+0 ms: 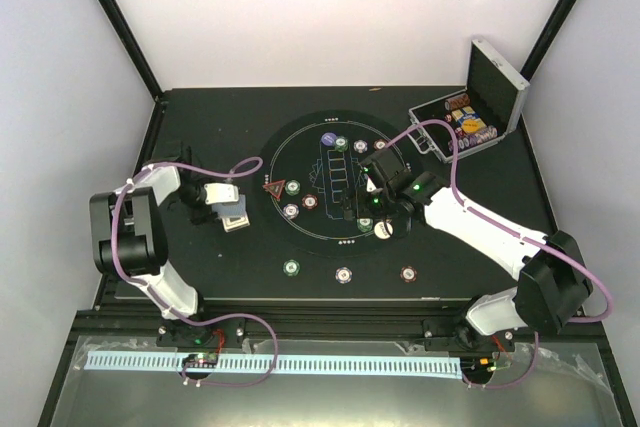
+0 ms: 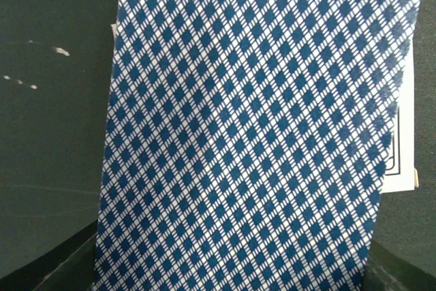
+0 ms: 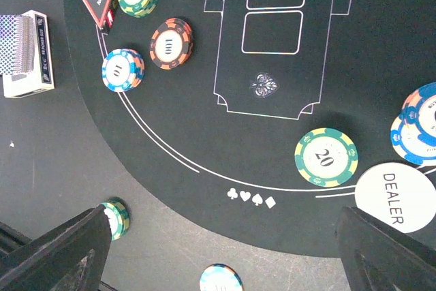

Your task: Distribute texas hold em gaming equipment

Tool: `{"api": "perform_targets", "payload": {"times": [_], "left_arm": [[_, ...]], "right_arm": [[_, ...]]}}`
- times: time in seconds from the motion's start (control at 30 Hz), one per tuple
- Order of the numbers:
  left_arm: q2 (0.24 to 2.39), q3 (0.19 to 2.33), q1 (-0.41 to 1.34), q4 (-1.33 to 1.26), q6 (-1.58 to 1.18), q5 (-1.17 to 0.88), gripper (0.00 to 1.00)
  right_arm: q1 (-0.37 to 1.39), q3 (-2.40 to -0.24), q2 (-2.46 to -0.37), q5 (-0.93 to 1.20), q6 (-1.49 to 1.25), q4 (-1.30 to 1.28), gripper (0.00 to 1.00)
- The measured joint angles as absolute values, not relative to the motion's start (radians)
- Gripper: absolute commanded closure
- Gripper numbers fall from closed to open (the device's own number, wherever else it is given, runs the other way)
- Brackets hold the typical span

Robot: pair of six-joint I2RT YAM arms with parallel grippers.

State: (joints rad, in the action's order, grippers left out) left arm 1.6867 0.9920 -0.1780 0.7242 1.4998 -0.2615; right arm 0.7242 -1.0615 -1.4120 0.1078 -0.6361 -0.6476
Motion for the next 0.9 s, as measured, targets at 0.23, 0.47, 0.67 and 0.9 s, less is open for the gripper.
{"api": "perform_targets", "payload": {"times": [0.23,0.47,0.67,0.9], "left_arm": [[1.653,0.992,-0.185,0.727,1.484,-0.274,0.98],[1.613,0.996,-0.198,0.770,1.471,-0.308,0.99],[1.533,1.045,-0.202,0.864,1.469,-0.359,0.98],[1.380,1.069,-0.162,0.990,1.462,-0.458,0.98]], "right_arm": [[0.724,-1.053,-1.412,0.117,-0.641,-0.625,0.07],[0.724,-1.050,-1.412,0.139,-0.653,-0.611,0.08],[0.724,-1.050,-1.412,0.207,-0.680,-0.560,0.11],[0.733,-1.005,-1.422,0.412,-0.807,-0.305,0.12]]}}
